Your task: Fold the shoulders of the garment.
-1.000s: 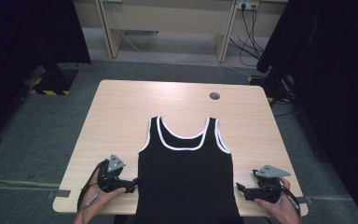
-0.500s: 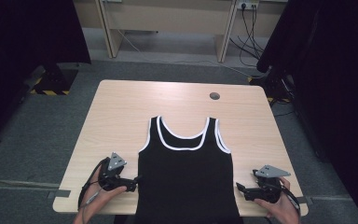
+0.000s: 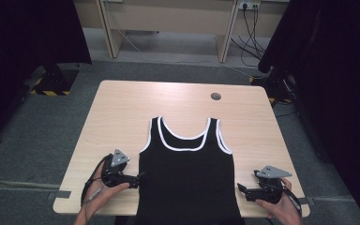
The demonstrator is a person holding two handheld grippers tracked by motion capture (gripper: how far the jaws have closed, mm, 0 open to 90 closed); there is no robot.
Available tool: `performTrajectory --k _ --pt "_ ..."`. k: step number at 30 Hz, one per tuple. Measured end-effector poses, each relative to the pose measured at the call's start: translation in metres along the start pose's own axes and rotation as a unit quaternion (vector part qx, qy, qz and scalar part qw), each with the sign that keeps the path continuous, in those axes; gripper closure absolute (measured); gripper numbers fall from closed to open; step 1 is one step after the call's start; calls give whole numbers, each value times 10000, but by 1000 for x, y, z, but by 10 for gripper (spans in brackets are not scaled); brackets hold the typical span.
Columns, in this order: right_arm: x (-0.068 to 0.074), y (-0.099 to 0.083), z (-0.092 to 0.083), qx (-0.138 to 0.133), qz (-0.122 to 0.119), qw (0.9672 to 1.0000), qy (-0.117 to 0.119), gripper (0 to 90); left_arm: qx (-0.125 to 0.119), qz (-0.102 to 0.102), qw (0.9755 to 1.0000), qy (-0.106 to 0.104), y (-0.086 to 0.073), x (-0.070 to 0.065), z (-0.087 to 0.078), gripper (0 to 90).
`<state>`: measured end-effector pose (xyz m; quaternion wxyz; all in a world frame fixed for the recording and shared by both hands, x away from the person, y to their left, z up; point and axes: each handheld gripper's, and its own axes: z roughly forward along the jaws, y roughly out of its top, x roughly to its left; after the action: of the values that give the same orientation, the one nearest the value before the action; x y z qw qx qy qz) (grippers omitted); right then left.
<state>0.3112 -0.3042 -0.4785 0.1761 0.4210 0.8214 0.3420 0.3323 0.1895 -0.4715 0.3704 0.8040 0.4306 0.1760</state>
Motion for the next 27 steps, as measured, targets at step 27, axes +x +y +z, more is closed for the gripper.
performTrajectory --k 27 --pt "0 1 1 -7 -21 10000 5 132 -26 -31 10000 -33 32 9 14 29"
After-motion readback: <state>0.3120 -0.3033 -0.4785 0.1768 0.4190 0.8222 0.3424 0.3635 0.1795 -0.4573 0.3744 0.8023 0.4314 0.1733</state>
